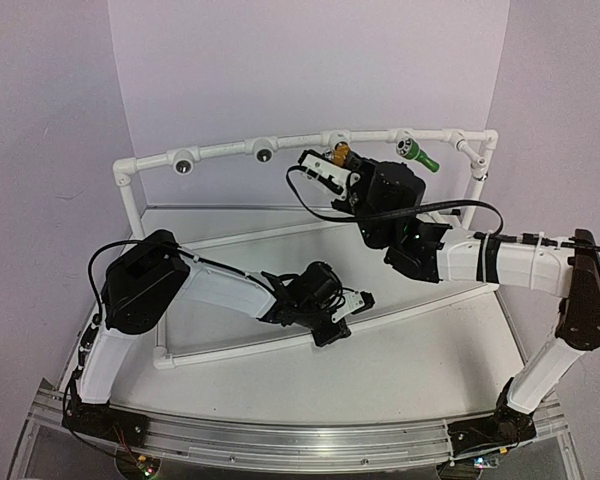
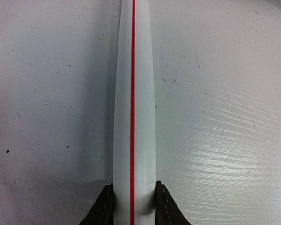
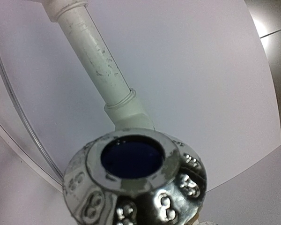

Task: Install the water faucets
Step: Screw the water faucet onto the adaptor.

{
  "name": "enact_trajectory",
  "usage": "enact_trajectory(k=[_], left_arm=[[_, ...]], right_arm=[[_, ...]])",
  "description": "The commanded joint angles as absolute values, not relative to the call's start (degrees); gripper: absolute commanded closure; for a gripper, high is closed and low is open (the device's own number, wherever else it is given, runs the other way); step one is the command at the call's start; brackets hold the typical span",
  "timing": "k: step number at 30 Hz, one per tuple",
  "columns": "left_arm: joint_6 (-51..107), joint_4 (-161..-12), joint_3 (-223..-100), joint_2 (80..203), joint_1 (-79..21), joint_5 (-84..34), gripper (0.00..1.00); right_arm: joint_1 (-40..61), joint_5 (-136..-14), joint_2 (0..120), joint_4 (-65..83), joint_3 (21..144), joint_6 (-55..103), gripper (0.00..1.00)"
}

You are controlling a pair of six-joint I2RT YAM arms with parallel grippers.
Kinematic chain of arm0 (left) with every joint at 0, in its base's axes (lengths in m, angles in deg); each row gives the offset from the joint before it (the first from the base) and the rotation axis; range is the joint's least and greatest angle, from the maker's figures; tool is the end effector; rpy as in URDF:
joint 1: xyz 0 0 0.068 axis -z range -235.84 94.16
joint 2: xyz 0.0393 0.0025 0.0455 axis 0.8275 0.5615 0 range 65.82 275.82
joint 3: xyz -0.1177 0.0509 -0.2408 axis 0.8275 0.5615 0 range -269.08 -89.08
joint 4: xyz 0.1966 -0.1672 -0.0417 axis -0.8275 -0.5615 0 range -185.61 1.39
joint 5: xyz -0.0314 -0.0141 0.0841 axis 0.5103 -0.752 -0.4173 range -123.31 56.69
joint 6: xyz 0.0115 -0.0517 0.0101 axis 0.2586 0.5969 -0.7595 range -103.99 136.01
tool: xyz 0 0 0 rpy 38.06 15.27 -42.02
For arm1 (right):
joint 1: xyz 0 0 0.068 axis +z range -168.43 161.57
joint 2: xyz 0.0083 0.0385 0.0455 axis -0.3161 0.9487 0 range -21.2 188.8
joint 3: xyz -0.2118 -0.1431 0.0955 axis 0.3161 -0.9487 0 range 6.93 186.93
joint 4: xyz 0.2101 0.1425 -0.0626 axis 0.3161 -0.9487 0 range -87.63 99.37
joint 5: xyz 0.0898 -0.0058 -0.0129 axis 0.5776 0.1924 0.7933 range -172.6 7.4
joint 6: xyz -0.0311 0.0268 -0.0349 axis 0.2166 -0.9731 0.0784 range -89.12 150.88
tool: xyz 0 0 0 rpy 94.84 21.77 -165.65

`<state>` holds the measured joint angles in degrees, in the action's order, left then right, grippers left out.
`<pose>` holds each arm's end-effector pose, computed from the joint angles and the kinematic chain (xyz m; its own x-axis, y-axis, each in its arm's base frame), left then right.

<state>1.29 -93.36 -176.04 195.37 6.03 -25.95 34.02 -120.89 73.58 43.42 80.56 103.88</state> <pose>0.2237 -0.4281 0.1150 -0.1027 0.7267 -0.6793 0.9736 0.2134 0.0811 0.2561 0.2970 0.3670 0.2828 -0.8636 -0.4174 0.0556 0.4492 -0.8917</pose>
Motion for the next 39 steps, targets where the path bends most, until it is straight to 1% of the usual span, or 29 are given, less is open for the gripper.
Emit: enact_trajectory(k=[1,20,30,39], left_arm=[[-0.34,-106.76,-174.70,200.46,7.54,-18.98,1.00],[-0.36,-107.41,-175.13,200.72,7.53,-18.93,1.00],[-0.34,-107.57,-175.29,200.77,7.53,-18.63,1.00],[-0.27,-107.85,-175.37,200.71,7.53,-18.63,1.00]], right_arm=[[31.97,-123.46,72.26,45.66,81.90,97.32,1.00],[30.60,-124.13,72.33,42.80,81.45,86.58,1.00],[29.48,-123.79,70.61,40.34,80.68,78.23,1.00],[29.44,-123.49,70.67,37.26,82.18,75.38,1.00]])
